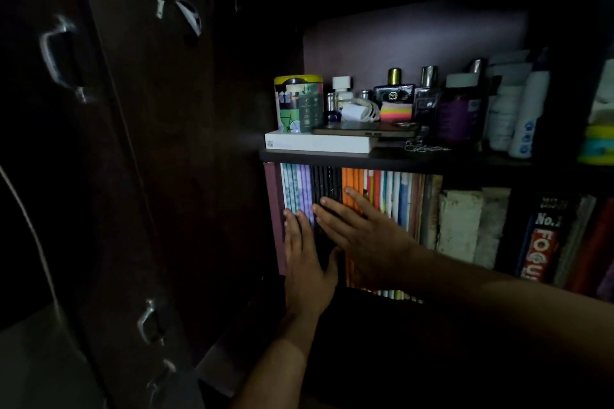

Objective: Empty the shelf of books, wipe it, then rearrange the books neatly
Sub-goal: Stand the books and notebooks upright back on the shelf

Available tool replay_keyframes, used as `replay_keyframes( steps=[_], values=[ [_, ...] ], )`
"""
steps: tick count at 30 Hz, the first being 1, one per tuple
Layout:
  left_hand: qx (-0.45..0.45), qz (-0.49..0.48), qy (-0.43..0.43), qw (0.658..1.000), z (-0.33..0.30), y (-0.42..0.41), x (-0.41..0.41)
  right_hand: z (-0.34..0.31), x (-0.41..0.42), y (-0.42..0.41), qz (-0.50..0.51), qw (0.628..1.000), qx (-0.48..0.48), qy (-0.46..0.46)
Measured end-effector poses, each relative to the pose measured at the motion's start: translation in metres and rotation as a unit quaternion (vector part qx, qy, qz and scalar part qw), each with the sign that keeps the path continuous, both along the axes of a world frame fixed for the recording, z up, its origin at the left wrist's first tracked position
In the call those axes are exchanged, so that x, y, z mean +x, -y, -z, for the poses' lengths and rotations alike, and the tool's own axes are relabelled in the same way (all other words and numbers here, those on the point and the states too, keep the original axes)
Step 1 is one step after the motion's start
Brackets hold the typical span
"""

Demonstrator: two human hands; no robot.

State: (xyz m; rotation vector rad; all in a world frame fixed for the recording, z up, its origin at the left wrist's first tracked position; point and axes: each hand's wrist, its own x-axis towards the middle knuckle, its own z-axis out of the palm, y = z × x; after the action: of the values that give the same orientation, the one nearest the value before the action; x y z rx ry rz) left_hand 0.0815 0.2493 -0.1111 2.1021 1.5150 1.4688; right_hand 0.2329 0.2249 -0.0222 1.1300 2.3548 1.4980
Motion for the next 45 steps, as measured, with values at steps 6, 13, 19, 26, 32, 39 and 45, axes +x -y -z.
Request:
replay_keyframes(
  steps=[6,13,19,26,32,39,45],
  values=[
    [0.002,0.055,0.015,0.998,0.006,-0.007,-0.002,-0.026,0.036,-0.007,-0.047,0.998,-0.013,0.028],
    [0.013,0.014,-0.073,0.997,-0.001,0.004,0.01,-0.027,0.03,0.002,-0.059,0.998,-0.016,-0.009],
    [-0.002,-0.011,-0.131,0.991,0.002,-0.001,0.01,-0.011,0.086,0.029,-0.058,0.998,-0.006,-0.005],
    [0.052,-0.058,-0.143,0.987,0.005,0.02,0.027,-0.008,0.09,0.03,-0.036,0.998,-0.046,-0.018],
    [0.198,0.153,-0.074,0.965,-0.021,0.076,0.128,0.019,0.1,0.091,0.01,0.957,0.013,-0.291],
    [0.179,0.086,-0.262,0.944,0.011,0.066,0.165,0.059,0.18,0.122,0.214,0.926,-0.036,-0.308],
    [0.171,0.061,-0.294,0.938,0.005,0.078,0.16,0.052,0.177,0.129,0.2,0.927,-0.058,-0.313]
  ],
)
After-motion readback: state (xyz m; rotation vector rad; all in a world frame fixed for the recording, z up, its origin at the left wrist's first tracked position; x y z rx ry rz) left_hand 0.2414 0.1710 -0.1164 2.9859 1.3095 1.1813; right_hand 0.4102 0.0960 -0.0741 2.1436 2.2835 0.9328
